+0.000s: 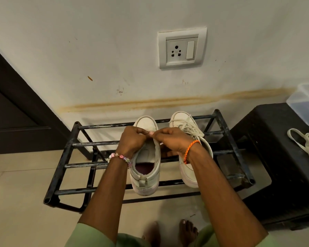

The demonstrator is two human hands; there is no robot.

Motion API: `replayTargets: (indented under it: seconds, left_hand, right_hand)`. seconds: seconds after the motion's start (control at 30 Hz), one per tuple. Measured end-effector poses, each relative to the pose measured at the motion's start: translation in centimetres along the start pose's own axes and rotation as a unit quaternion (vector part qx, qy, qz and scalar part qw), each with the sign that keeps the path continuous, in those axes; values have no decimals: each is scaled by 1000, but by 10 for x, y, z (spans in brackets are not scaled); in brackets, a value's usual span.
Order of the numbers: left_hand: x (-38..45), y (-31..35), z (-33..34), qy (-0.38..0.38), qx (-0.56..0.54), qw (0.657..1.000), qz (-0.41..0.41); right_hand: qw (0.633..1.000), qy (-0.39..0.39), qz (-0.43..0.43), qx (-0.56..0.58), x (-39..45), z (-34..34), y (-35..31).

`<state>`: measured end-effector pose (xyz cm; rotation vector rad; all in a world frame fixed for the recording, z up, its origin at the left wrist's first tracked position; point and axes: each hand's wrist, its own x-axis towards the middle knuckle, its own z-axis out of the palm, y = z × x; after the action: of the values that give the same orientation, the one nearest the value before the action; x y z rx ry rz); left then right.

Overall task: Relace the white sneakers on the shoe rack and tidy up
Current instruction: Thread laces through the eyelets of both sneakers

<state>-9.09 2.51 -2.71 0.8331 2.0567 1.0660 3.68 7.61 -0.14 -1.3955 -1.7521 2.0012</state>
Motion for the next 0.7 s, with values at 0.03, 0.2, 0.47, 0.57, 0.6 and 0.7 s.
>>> replayTargets:
  seconds: [0.03, 0.2, 0.47, 0.57, 0.6, 0.7]
  left_hand:
    - [-1, 1, 0, -5, -3, 1000, 2]
    - [-5, 3, 1, -13, 17, 1000, 7]
    - [-37, -4, 3, 38, 83, 996, 17]
    - [-50, -9, 2, 75, 122, 989, 18]
    - [-52, -9, 1, 89, 110, 990, 13]
    - [-54, -10, -1, 121, 79, 989, -13]
  right_hand:
    - [999, 24, -6, 35, 2, 2, 1]
    - [975, 184, -94, -81, 18, 15, 12]
    - [941, 224, -158, -198, 17, 18, 9]
    - [935, 234, -216, -154, 12, 16, 6]
    - [935, 235, -234, -126, 10, 16, 4]
    - [932, 236, -274, -14, -1, 14, -9]
